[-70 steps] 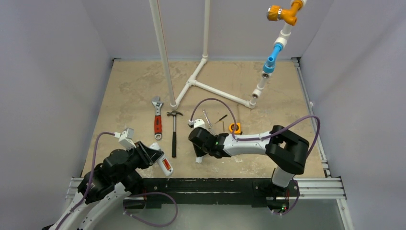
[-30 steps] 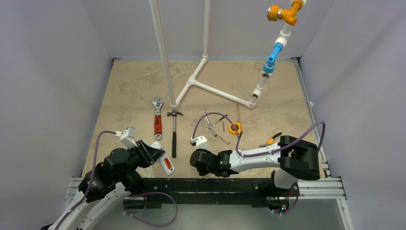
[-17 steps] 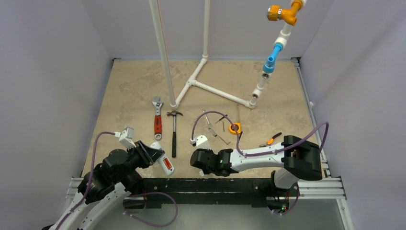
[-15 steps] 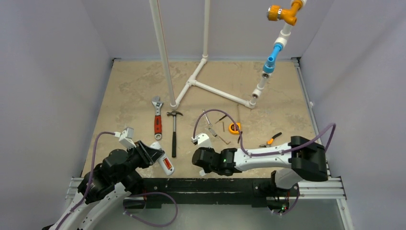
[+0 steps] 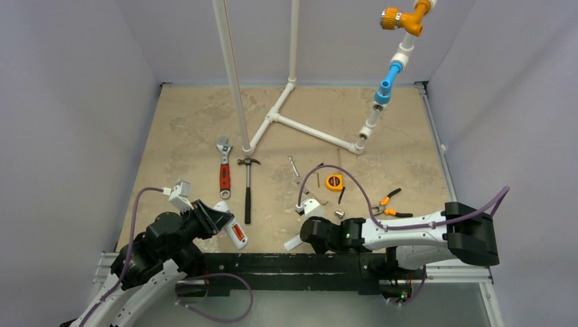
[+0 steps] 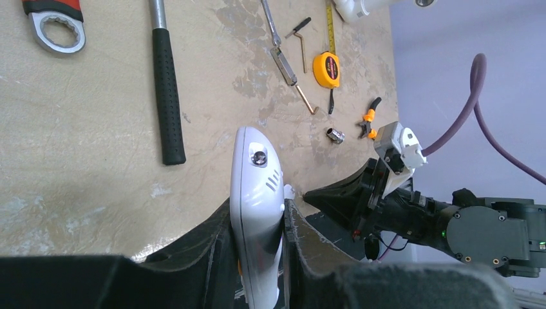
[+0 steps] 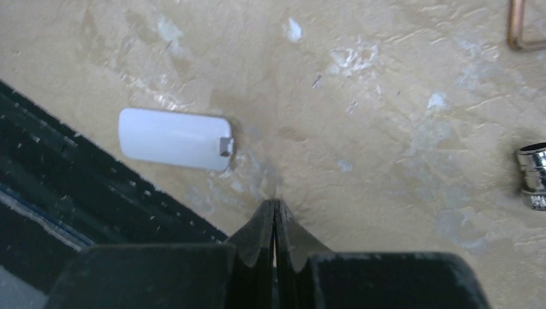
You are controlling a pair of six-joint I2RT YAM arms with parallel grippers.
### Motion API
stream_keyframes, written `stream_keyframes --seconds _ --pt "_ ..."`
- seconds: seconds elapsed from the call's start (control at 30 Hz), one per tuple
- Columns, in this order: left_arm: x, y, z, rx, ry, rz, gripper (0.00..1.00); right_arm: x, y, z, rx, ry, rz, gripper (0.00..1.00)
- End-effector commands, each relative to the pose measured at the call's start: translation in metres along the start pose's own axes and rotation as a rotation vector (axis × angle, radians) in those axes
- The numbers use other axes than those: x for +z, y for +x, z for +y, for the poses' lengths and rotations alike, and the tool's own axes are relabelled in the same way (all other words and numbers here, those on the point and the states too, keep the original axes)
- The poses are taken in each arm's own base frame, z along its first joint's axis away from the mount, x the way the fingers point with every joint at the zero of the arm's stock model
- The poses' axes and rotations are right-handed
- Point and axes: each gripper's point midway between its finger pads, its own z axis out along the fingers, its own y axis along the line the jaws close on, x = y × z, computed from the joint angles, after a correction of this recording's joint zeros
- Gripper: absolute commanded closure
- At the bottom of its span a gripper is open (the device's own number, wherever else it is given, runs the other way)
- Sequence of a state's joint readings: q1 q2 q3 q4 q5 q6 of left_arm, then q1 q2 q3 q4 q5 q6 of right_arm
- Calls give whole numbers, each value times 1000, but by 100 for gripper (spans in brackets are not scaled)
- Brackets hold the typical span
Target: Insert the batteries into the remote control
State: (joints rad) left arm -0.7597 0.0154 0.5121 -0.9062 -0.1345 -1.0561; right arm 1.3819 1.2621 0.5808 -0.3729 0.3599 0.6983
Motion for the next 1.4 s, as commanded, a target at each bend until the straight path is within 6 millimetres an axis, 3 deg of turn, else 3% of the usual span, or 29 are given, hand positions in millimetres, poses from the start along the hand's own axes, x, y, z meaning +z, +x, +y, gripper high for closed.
stream_keyframes --seconds 0.0,0.7,0.87,1.27,1.37 --pt "-1 -8 -12 -10 40 -29 100 4 -1 11 23 -50 -12 100" --pt "1 -8 -12 -5 35 -25 100 23 0 67 -57 -169 61 100" --pt "0 -9 -10 -3 31 -31 100 32 -7 69 -55 -115 52 100" --pt "-2 -9 -7 -4 21 -36 100 36 -31 36 -45 145 -8 100" --pt "-3 -9 -7 -2 23 -37 100 38 -37 37 -53 146 -11 100"
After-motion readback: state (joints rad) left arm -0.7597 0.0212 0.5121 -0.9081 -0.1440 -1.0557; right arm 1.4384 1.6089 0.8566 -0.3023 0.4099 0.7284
